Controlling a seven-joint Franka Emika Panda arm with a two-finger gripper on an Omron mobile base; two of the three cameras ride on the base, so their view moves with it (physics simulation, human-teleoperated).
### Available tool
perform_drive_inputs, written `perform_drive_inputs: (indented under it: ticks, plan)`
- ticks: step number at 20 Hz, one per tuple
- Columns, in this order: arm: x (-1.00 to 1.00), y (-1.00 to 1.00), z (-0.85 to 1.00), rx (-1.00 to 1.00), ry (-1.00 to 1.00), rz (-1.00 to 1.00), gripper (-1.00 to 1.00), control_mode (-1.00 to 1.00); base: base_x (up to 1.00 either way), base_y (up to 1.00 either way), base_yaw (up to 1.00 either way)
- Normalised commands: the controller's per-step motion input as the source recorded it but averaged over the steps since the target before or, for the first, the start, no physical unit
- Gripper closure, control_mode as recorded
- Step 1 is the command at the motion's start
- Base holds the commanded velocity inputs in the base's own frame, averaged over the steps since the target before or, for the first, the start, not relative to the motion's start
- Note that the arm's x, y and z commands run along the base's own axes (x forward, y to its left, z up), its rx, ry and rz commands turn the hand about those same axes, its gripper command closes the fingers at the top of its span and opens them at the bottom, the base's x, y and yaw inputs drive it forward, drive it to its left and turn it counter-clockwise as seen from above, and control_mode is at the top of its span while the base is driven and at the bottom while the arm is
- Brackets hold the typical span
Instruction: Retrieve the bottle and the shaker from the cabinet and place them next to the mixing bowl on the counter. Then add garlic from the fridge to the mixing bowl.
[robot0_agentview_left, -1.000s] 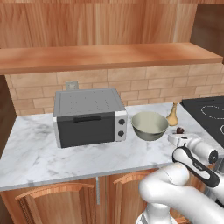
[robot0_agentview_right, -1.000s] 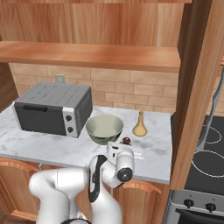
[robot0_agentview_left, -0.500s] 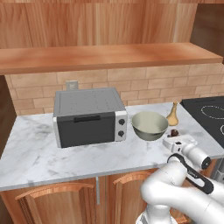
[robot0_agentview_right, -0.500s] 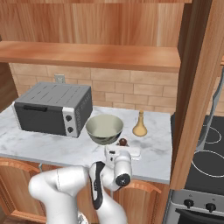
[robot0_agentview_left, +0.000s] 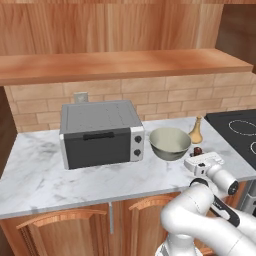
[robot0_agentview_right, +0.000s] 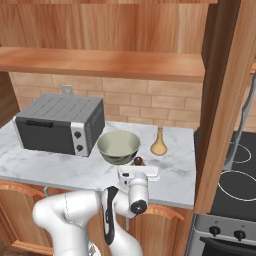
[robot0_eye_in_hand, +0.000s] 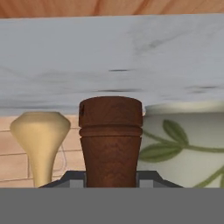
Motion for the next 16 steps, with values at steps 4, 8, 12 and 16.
perform_drive_inputs:
  ticks: [4, 8, 12, 16]
  plan:
    - [0.21, -0.1, -0.36, -0.08, -0.12, 0.09, 1.0, -1.0, 0.0, 0.0, 0.0]
    - [0.15, -0.05, -0.25, -0.08, -0.12, 0.09, -1.0, -1.0, 0.0, 0.0, 0.0]
    - [0.0, -0.18, 0.0, -0.02, -0.17, 0.08, -1.0, -1.0, 0.0, 0.0, 0.0]
    - [0.0, -0.17, 0.0, 0.0, -0.16, 0.08, -1.0, -1.0, 0.0, 0.0, 0.0]
